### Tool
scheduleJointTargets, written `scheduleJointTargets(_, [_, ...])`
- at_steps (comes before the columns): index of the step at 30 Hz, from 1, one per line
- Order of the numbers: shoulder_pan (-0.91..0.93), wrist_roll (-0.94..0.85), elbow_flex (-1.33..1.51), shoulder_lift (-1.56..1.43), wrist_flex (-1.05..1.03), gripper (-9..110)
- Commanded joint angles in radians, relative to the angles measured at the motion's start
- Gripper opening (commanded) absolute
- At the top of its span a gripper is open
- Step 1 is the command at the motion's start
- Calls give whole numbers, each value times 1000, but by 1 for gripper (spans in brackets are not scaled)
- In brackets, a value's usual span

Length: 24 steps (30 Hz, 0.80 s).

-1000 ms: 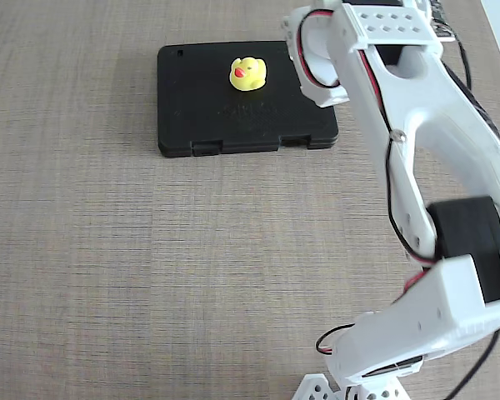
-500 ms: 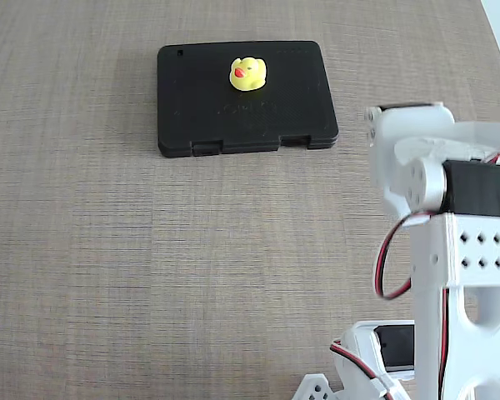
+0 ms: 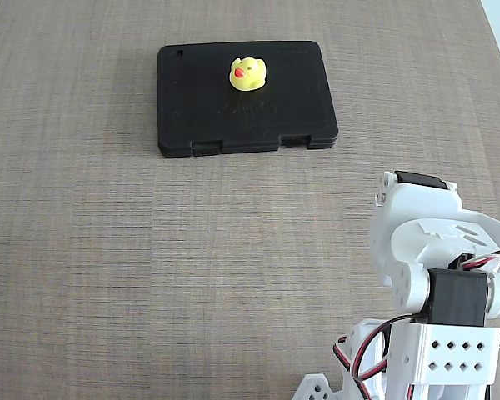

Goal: Grasp a duck and put it on the black surface.

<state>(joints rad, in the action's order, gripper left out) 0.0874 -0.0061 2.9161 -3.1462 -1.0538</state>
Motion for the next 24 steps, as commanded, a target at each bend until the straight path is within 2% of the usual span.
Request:
scheduleJointTargets(1, [8, 15, 37, -86, 9, 0])
scheduleJointTargets(8, [20, 26, 156, -218, 9, 0])
scheduleJointTargets(24, [9, 18, 186, -219, -8, 0])
